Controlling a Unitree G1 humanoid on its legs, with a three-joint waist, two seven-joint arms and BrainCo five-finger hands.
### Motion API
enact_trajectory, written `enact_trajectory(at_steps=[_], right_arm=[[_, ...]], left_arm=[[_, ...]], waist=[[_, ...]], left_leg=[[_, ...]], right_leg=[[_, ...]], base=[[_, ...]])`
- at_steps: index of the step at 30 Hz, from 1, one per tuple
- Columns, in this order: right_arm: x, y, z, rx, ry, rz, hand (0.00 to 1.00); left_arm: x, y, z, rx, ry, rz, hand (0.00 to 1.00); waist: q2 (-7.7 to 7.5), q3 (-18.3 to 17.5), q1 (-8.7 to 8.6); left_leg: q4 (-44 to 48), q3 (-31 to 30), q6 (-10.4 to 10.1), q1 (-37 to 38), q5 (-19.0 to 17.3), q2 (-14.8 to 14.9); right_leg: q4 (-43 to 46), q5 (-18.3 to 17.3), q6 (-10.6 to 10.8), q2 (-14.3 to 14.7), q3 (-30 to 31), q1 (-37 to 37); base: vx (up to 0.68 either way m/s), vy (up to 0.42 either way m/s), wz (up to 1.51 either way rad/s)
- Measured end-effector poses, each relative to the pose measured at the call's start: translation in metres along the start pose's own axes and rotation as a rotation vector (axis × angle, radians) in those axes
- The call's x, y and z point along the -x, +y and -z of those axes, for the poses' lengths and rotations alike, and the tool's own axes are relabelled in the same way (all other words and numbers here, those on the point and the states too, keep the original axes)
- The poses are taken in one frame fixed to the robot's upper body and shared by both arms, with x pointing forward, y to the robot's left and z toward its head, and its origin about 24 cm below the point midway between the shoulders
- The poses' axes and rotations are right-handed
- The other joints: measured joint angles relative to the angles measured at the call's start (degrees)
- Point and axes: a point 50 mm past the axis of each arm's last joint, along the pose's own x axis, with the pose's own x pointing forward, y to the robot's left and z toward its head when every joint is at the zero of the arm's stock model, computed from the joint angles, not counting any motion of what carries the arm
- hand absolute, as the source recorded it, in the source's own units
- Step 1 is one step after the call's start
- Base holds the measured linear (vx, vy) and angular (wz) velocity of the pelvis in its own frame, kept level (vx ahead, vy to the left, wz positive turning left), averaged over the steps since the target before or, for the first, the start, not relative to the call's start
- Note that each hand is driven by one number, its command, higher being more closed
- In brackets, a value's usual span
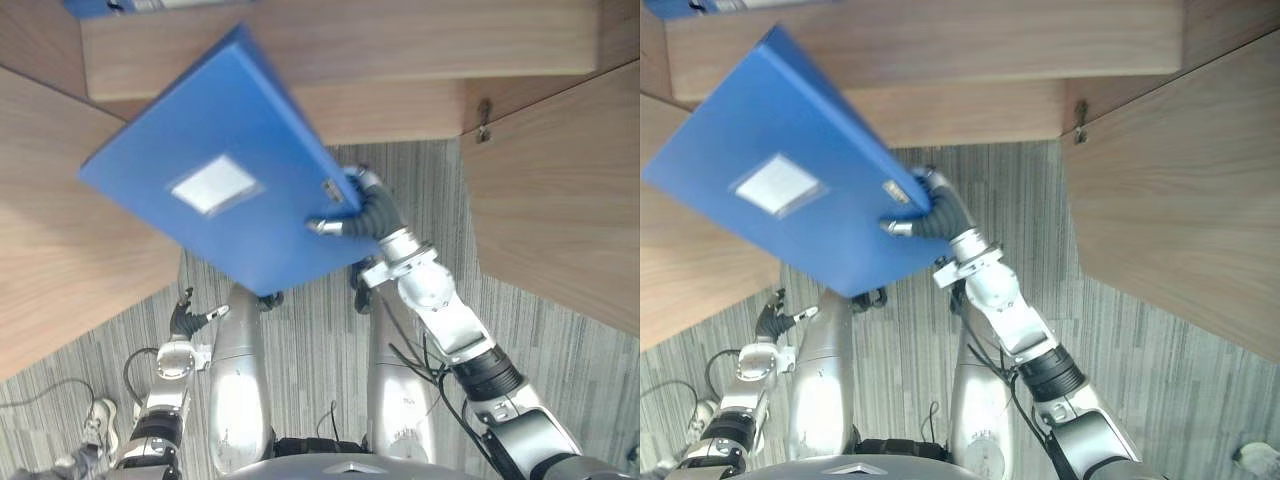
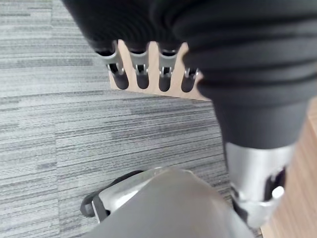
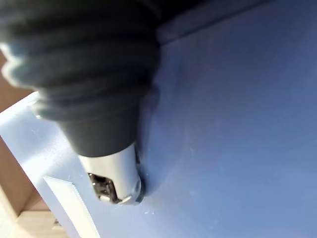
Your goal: Walk over to the cabinet, pick up the folder, carry it to the office cabinet, place the folder inside the office cabinet, then close the office cabinet door
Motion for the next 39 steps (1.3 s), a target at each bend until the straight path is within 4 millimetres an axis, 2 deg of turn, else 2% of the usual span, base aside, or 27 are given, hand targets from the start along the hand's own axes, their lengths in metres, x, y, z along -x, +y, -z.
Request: enact_trajectory(at_steps=[2, 5, 9, 21, 27, 31, 33, 36, 39], right_arm=[[-0.008, -0.018, 0.004, -0.021, 0.011, 0.086, 1.0], [-0.018, -0.045, 0.005, -0.082, 0.006, 0.218, 1.0], [-0.026, -0.08, 0.005, -0.178, -0.006, 0.361, 1.0], [-0.045, -0.155, 0.01, -0.463, -0.036, 0.702, 1.0], [-0.057, -0.175, -0.001, -0.596, -0.096, 0.824, 1.0], [-0.067, -0.18, -0.006, -0.628, -0.107, 0.871, 1.0], [-0.068, -0.182, -0.001, -0.642, -0.082, 0.902, 1.0], [-0.067, -0.181, 0.013, -0.686, -0.018, 0.95, 1.0], [-0.073, -0.184, 0.011, -0.719, -0.009, 0.979, 1.0]], left_arm=[[-0.003, 0.0, -0.013, 0.007, -0.051, -0.002, 0.0], [-0.004, 0.001, -0.022, 0.012, -0.092, -0.007, 0.0], [-0.004, 0.001, -0.027, 0.031, -0.11, -0.008, 0.0], [-0.004, -0.002, -0.028, 0.075, -0.114, 0.001, 0.0], [-0.004, -0.001, -0.029, 0.096, -0.114, -0.008, 0.0], [-0.003, -0.006, -0.04, 0.145, -0.156, -0.021, 0.0], [-0.001, -0.014, -0.042, 0.17, -0.165, -0.003, 0.0], [0.004, -0.037, -0.04, 0.194, -0.152, 0.056, 0.0], [0.005, -0.044, -0.043, 0.201, -0.164, 0.073, 0.0]], waist=[[-0.09, 0.24, 0.41], [-0.12, 0.49, 0.5], [-0.12, 0.48, 0.8], [-0.04, 0.38, 1.89], [-0.02, 0.09, 1.65], [0.08, -0.15, 1.74], [0.04, -1.2, 1.81], [0.0, -4.83, 1.93], [0.06, -5.2, 1.7]], left_leg=[[1.0, -0.17, 0.17, -2.27, 0.11, 0.0], [1.95, -0.46, 0.17, -4.51, 0.11, -0.02], [2.29, -0.69, 0.19, -5.71, 0.12, -0.02], [2.0, -1.68, 0.12, -6.71, 0.33, -0.09], [1.1, -2.35, -0.19, -6.65, 1.11, -0.27], [0.76, -2.3, -0.3, -5.74, 1.38, -0.28], [0.5, -2.26, -0.31, -5.55, 1.42, -0.28], [0.24, -2.46, -0.31, -6.63, 1.42, -0.31], [0.02, -2.63, -0.43, -6.64, 1.49, -0.29]], right_leg=[[1.32, -0.11, -0.21, -0.22, -0.01, -2.35], [2.42, -0.24, -0.23, -0.48, -0.19, -4.45], [2.63, -0.28, -0.22, -0.7, -0.58, -5.38], [2.67, -0.74, -0.72, -0.92, -1.8, -5.93], [2.25, -0.81, -0.99, -1.08, -2.63, -5.48], [2.35, -0.9, -1.32, -1.16, -2.69, -4.77], [2.16, -1.05, -1.51, -1.19, -2.77, -4.6], [1.95, -1.23, -1.8, -1.26, -3.18, -5.51], [1.94, -1.24, -1.86, -1.26, -3.44, -5.52]], base=[[-0.01, -0.016, 0.05], [0.02, -0.008, 0.05], [0.0, -0.003, 0.01], [-0.01, -0.006, 0.01], [-0.03, -0.026, 0.06], [-0.05, -0.037, 0.02], [-0.05, -0.032, 0.01], [-0.02, -0.016, 0.01], [0.0, 0.0, 0.0]])
